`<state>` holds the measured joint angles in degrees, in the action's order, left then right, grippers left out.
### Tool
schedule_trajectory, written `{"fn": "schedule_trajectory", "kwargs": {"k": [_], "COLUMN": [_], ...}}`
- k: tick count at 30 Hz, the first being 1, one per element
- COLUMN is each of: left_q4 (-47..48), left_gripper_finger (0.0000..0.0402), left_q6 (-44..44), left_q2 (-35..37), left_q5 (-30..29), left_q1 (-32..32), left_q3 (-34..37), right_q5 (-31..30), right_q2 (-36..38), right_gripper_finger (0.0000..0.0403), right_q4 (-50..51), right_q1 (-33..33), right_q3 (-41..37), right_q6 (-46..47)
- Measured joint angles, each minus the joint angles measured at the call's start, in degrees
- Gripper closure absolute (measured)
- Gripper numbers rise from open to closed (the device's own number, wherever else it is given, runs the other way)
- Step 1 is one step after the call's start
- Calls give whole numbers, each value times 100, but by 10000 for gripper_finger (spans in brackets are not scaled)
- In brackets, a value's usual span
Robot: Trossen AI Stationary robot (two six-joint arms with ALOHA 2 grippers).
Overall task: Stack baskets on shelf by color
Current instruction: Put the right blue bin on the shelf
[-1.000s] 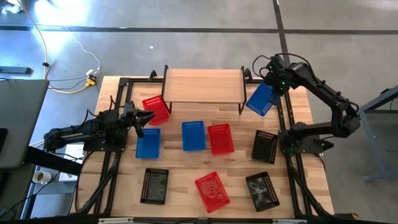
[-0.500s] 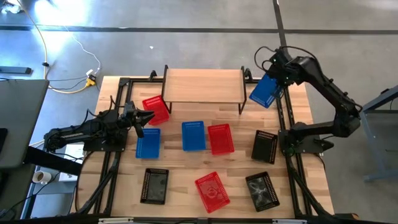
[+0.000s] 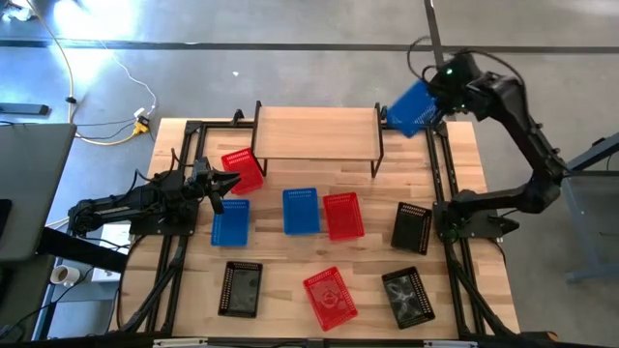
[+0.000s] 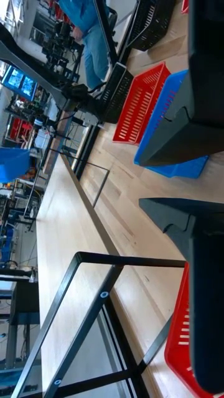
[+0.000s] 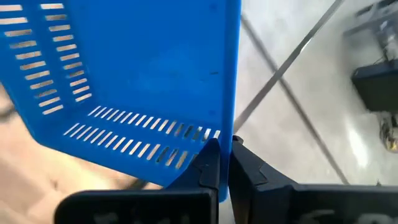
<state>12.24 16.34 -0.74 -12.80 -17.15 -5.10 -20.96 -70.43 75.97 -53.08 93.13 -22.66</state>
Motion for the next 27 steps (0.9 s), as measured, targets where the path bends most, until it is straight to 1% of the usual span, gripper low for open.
{"fn": "schedule_trajectory", "kwargs": {"k": [6,9,13,17,21,26,27], "left_q4": [-1,0,0,-1,-1,-1,0], "left_gripper_finger": [319,319,319,319,319,319,319], "left_q6": [0,0,0,0,0,0,0], "left_q2": [-1,-1,0,-1,-1,0,1], "left_q5": [1,1,3,18,18,18,18], "left_q1": [0,-2,0,0,-2,-2,-1], "left_q3": [0,0,0,0,0,0,0], "right_q5": [320,397,598,643,773,837,940], "right_q2": [-161,-357,-765,-1291,-1890,-2631,-2765], "right_gripper_finger": [403,403,403,403,403,403,403], "right_q4": [-423,-545,-657,-652,-347,583,808], "right_q1": [19,176,491,836,1008,993,990], "right_q3": [940,1410,2046,2698,3317,3999,4112], "right_q6": [132,202,315,236,65,-170,-215]}}
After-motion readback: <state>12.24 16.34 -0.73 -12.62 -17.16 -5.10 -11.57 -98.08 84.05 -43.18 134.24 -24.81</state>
